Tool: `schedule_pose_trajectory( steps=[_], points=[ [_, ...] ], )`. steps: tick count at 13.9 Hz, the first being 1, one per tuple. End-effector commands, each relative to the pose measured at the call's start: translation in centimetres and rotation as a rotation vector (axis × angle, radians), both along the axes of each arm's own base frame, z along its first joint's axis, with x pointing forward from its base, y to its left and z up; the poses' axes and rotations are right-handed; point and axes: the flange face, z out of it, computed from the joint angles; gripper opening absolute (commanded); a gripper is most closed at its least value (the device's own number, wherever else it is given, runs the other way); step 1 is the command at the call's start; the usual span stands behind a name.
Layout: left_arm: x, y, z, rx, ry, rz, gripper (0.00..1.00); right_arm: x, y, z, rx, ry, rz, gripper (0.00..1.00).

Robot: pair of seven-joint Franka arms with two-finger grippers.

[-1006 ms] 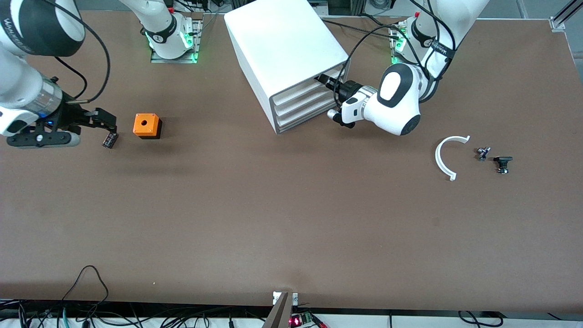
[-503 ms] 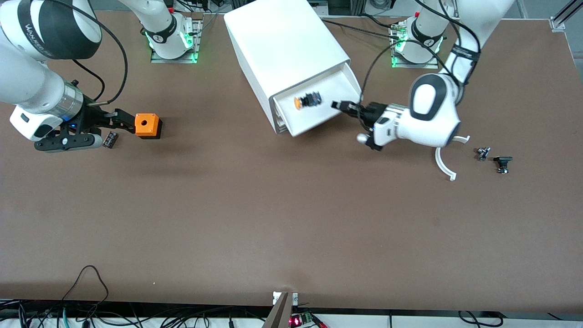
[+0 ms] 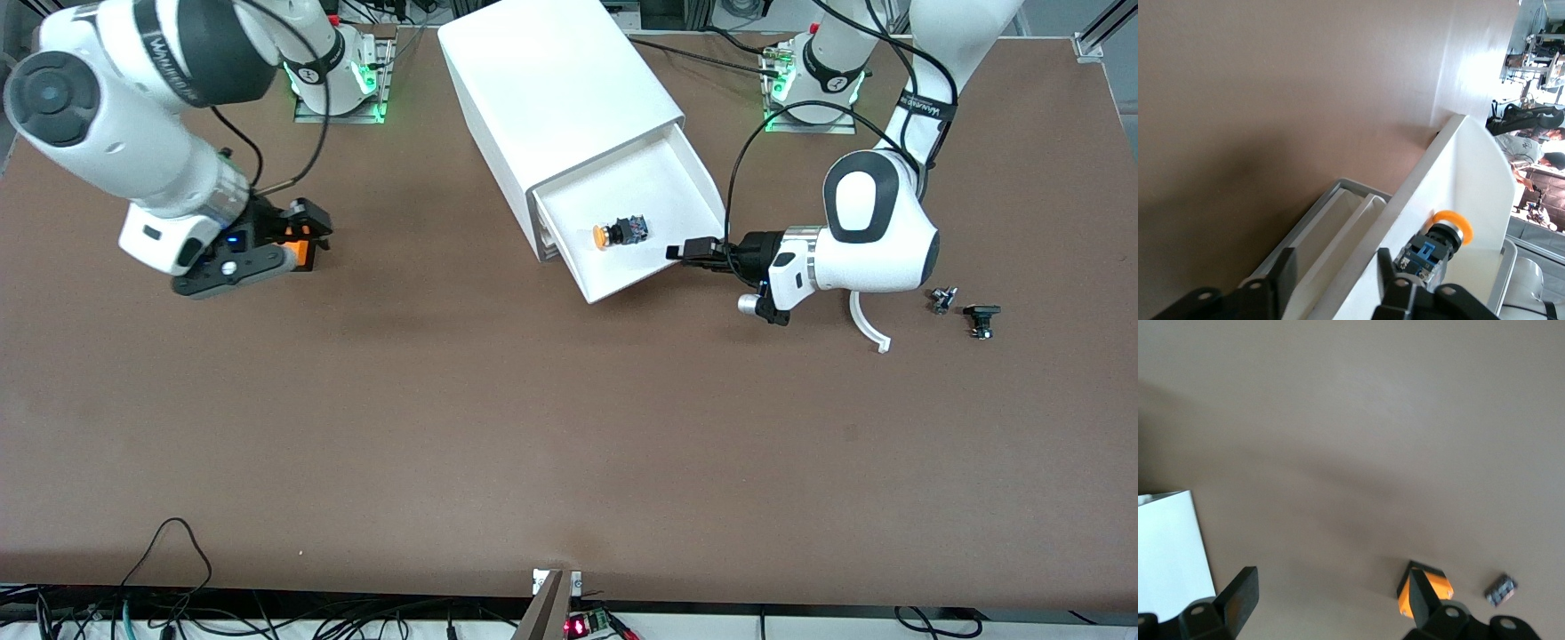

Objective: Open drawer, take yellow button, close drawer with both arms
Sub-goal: 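Reach the right gripper into the drawer while the left gripper withdraws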

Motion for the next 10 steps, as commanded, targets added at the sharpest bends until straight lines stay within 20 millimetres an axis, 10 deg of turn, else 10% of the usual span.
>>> schedule_pose_trajectory(
  steps=[1, 3, 6, 10],
  points=[
    [1.9, 3.8, 3.6, 0.025, -0.062, 0.077, 1.0, 0.9, 7.3, 1.1, 0.025, -0.035, 0.139, 1.0],
    [4.0, 9.3, 7.3, 0.08, -0.155, 0.15, 1.0, 0.3, 13.6, 1.0, 0.034, -0.062, 0.25, 1.0],
    [5.0, 12.3, 14.0, 0.288, -0.348, 0.049, 1.0, -0.9, 23.1, 0.3, 0.08, -0.1, 0.494, 1.0],
    [3.9, 19.1, 24.3, 0.59, -0.45, -0.106, 1.0, -4.3, 30.3, 0.4, 0.171, -0.103, 0.675, 1.0]
  ],
)
